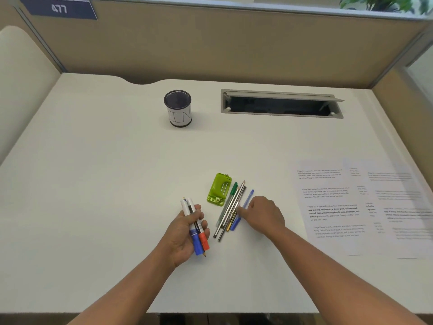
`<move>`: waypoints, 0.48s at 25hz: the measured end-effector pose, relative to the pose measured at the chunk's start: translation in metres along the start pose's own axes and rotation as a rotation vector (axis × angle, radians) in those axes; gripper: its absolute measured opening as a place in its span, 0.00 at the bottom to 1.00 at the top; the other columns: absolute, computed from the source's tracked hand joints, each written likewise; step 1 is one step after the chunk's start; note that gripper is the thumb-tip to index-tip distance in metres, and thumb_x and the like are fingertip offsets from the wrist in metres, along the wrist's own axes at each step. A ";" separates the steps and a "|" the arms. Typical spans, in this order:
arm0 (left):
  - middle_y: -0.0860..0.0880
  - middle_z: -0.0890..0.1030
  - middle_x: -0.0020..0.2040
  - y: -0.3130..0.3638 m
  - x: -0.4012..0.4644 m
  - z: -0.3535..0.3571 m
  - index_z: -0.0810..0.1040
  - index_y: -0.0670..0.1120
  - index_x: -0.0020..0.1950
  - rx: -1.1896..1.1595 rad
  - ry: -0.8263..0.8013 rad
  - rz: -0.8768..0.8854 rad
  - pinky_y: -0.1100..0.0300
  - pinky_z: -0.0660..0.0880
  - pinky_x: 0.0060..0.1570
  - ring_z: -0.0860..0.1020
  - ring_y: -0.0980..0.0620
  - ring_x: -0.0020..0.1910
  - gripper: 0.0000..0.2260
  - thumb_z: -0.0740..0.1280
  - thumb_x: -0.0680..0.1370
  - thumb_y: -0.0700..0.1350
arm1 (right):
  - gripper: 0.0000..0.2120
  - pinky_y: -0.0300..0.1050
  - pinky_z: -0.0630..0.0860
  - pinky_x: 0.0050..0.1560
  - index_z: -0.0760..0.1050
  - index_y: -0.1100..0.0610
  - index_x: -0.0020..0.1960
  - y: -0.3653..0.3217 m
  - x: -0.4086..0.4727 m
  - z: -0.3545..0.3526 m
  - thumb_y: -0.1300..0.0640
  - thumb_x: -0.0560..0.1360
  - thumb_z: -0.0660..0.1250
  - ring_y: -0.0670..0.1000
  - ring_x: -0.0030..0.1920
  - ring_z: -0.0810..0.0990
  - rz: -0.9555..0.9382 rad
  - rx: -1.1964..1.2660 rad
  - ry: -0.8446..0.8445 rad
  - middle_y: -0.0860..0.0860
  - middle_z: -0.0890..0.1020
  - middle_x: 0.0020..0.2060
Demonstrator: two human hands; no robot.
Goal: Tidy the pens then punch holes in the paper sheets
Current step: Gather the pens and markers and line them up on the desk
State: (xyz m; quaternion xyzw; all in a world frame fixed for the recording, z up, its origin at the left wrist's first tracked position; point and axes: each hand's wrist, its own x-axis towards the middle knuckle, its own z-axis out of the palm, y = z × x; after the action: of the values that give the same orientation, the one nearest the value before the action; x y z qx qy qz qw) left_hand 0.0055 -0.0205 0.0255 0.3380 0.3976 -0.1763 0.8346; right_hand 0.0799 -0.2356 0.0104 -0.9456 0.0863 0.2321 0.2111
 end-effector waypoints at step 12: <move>0.46 0.82 0.37 -0.004 -0.003 0.002 0.79 0.44 0.61 -0.022 0.025 -0.007 0.54 0.82 0.33 0.80 0.50 0.32 0.10 0.68 0.80 0.37 | 0.14 0.43 0.64 0.28 0.67 0.55 0.36 0.001 -0.001 -0.009 0.48 0.71 0.68 0.49 0.31 0.74 -0.025 -0.127 -0.022 0.50 0.76 0.33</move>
State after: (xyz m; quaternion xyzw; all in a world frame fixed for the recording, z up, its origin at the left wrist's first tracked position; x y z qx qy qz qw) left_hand 0.0032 -0.0247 0.0273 0.3296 0.4113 -0.1705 0.8326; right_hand 0.0822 -0.2400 0.0176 -0.9555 0.0572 0.2446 0.1547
